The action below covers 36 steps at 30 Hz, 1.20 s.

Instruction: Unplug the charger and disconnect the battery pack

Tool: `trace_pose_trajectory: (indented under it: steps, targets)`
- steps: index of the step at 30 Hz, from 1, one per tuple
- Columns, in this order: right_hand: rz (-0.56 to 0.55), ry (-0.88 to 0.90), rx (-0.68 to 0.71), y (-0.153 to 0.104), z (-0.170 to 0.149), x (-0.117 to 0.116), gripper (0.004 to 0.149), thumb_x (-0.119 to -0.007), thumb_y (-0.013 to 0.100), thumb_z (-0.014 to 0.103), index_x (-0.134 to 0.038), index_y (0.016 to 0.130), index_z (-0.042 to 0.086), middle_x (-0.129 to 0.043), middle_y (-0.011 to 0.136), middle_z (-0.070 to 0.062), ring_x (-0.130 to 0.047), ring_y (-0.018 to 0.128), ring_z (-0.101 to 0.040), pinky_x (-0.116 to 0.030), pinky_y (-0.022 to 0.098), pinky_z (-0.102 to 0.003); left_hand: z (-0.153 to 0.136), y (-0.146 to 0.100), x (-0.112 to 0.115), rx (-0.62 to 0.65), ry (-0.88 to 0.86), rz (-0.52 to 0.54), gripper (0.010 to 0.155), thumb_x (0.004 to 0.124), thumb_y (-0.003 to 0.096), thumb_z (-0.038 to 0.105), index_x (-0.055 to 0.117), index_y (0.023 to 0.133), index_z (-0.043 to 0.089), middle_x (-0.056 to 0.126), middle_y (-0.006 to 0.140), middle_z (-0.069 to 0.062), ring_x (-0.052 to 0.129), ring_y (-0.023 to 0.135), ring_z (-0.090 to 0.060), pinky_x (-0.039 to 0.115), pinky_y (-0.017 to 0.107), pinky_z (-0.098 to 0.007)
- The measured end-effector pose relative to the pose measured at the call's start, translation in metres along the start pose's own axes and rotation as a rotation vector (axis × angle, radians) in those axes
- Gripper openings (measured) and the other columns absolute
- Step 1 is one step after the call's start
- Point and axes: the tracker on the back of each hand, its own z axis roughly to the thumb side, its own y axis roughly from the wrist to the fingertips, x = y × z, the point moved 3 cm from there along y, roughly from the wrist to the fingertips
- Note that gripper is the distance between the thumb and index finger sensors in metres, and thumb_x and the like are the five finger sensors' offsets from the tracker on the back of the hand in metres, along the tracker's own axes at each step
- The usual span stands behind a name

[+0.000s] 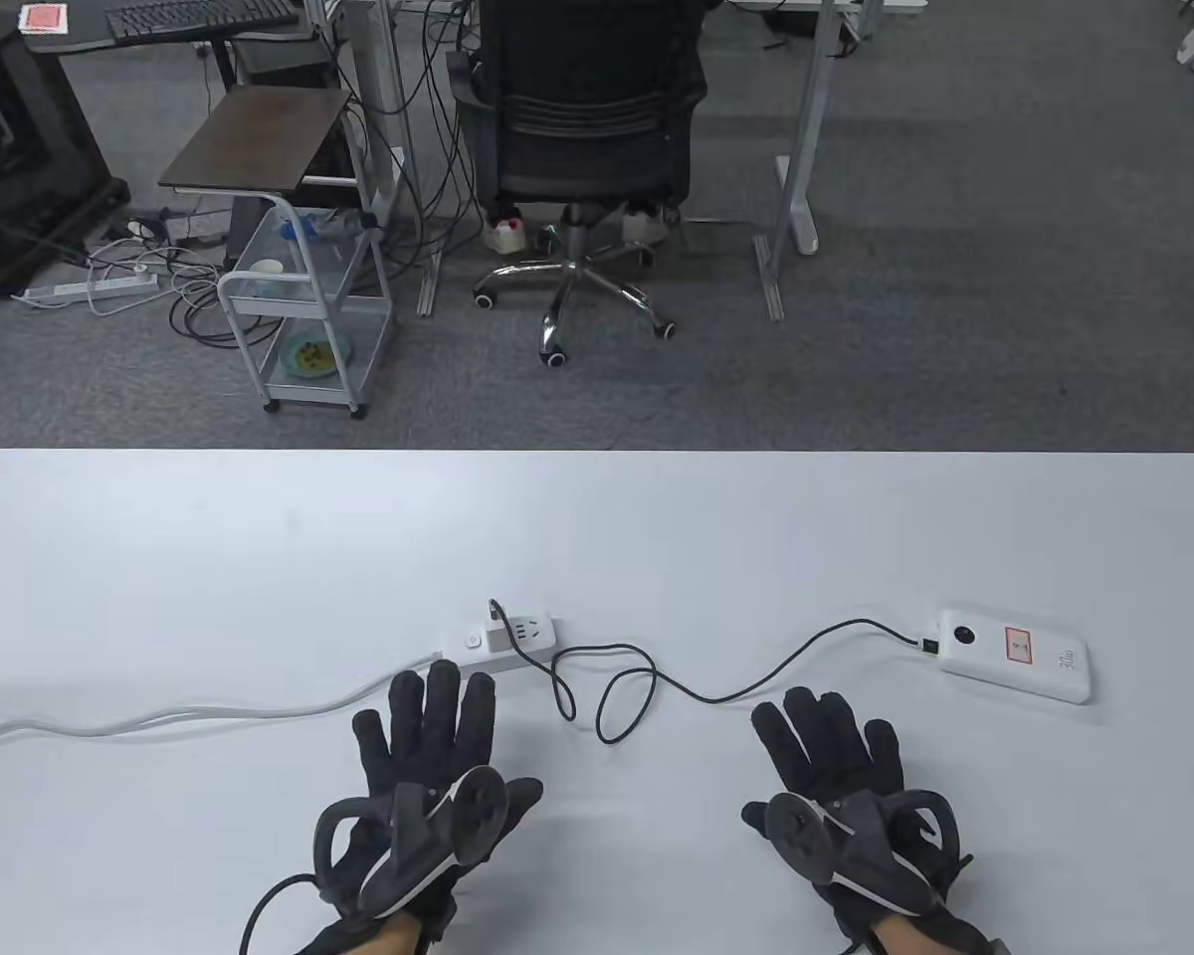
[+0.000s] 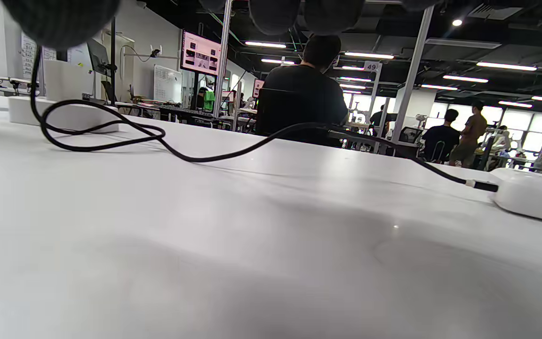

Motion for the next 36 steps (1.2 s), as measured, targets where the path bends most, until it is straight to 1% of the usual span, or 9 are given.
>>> trace_pose_trajectory:
  steps: [12,16,21,26,27,29,31,34,36]
  targets:
    - [-0.003,0.0,0.05,0.003,0.004,-0.004,0.084,-0.058,0.043,0.063,-0.024,0.112,0.03,-0.032,0.124,-0.013,-0.045,0.11,-0.043,-0.046,0.071,-0.07,0.005,-0.002,-0.001,0.015,0.015,0.001,0.1,0.046,0.041,0.084,0.007,0.118,0.035,0.007,0.129,-0.006,0.023,0.125,-0.044,0.033,0.085,-0.069]
    - [-0.02,-0.004,0.045,0.0,0.004,0.0,0.084,-0.058,0.043,0.063,-0.024,0.112,0.03,-0.033,0.124,-0.013,-0.046,0.109,-0.043,-0.047,0.071,-0.069,0.007,-0.001,0.0,0.02,0.008,-0.006,0.1,0.047,0.041,0.084,0.008,0.118,0.035,0.008,0.129,-0.006,0.023,0.125,-0.045,0.033,0.085,-0.07]
    - [-0.012,-0.017,0.032,-0.001,0.003,0.001,0.084,-0.059,0.043,0.063,-0.023,0.112,0.03,-0.033,0.124,-0.013,-0.046,0.109,-0.043,-0.047,0.071,-0.069,0.01,0.0,0.001,0.026,0.028,0.0,0.1,0.047,0.0408,0.084,0.008,0.118,0.035,0.008,0.129,-0.003,0.024,0.125,-0.044,0.033,0.085,-0.069]
    - [-0.037,-0.005,0.022,-0.004,-0.001,0.005,0.084,-0.059,0.043,0.062,-0.024,0.112,0.029,-0.034,0.124,-0.013,-0.046,0.109,-0.042,-0.047,0.071,-0.069,0.013,-0.003,-0.005,0.037,0.017,0.03,0.1,0.048,0.0409,0.084,0.009,0.119,0.036,0.008,0.129,-0.003,0.024,0.125,-0.044,0.033,0.085,-0.07]
    - [-0.042,-0.002,0.021,-0.004,-0.001,0.005,0.084,-0.059,0.043,0.062,-0.025,0.112,0.029,-0.034,0.124,-0.013,-0.047,0.109,-0.042,-0.047,0.071,-0.069,0.013,-0.004,-0.007,0.039,0.024,0.04,0.099,0.048,0.0408,0.084,0.011,0.119,0.036,0.01,0.13,-0.001,0.025,0.125,-0.043,0.034,0.085,-0.069]
    - [-0.049,-0.002,0.032,-0.005,0.001,0.007,0.083,-0.059,0.043,0.062,-0.027,0.112,0.029,-0.036,0.123,-0.012,-0.048,0.109,-0.041,-0.048,0.071,-0.069,0.015,-0.005,-0.009,0.047,0.022,0.042,0.093,0.051,0.0408,0.084,0.027,0.12,0.041,0.026,0.132,0.005,0.033,0.128,-0.033,0.038,0.086,-0.067]
    - [-0.065,-0.011,0.045,-0.006,0.005,0.008,0.082,-0.059,0.043,0.062,-0.029,0.112,0.029,-0.038,0.123,-0.012,-0.05,0.108,-0.041,-0.049,0.07,-0.068,0.016,-0.005,-0.009,0.051,0.024,0.025,0.093,0.051,0.041,0.084,0.028,0.12,0.041,0.028,0.132,0.005,0.035,0.128,-0.032,0.039,0.086,-0.066]
    - [-0.081,-0.045,0.046,-0.006,0.01,0.01,0.079,-0.06,0.043,0.062,-0.038,0.111,0.028,-0.049,0.121,-0.01,-0.058,0.107,-0.038,-0.052,0.07,-0.066,0.016,-0.005,-0.009,0.048,0.031,0.034,0.093,0.051,0.0407,0.084,0.03,0.12,0.041,0.031,0.132,0.005,0.038,0.128,-0.033,0.041,0.086,-0.066]
    - [-0.076,-0.053,0.05,-0.005,0.01,0.009,0.079,-0.06,0.043,0.062,-0.039,0.111,0.028,-0.05,0.121,-0.009,-0.059,0.106,-0.037,-0.053,0.07,-0.066,0.016,-0.005,-0.009,0.044,0.031,0.027,0.092,0.052,0.0408,0.084,0.032,0.12,0.041,0.034,0.131,0.004,0.04,0.127,-0.033,0.041,0.086,-0.066]
